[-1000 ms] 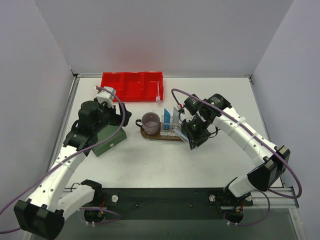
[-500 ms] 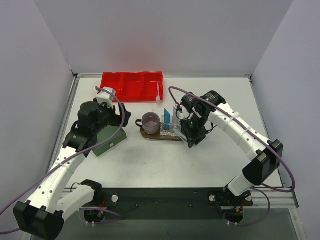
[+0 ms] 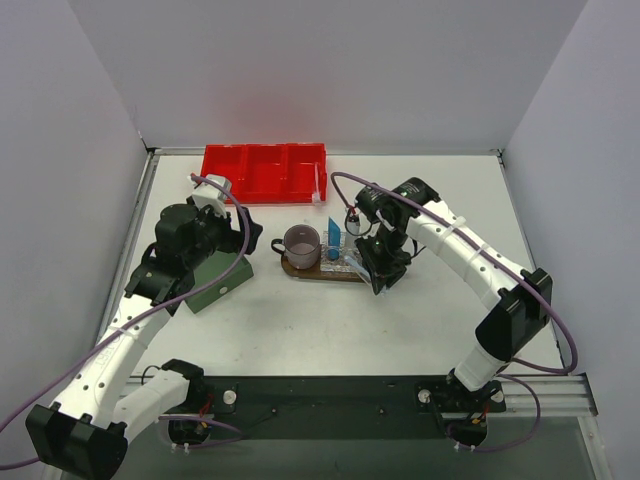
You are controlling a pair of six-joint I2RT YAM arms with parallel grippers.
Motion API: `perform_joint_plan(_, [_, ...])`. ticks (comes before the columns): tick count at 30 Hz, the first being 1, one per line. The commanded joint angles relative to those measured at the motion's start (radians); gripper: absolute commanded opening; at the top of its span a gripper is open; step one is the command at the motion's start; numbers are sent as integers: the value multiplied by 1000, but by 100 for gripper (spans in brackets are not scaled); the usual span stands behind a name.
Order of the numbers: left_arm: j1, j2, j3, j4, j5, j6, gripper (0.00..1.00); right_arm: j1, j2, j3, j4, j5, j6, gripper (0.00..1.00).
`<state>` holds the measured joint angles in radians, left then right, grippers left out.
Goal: Prepare toiletry sets of a toothbrush and toothpaste on the tray
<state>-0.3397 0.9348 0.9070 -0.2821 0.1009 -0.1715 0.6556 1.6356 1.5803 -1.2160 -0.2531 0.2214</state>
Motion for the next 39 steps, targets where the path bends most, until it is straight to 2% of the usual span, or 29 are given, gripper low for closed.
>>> perform_joint_plan(1, [-5,-18,-2,17,-10,13,91,-5,18,41,-56,-14,-11,0])
perform_joint_plan(39, [-10,-31,-3,26,-10,7,91,-4,141,112,-24,-11,41,0])
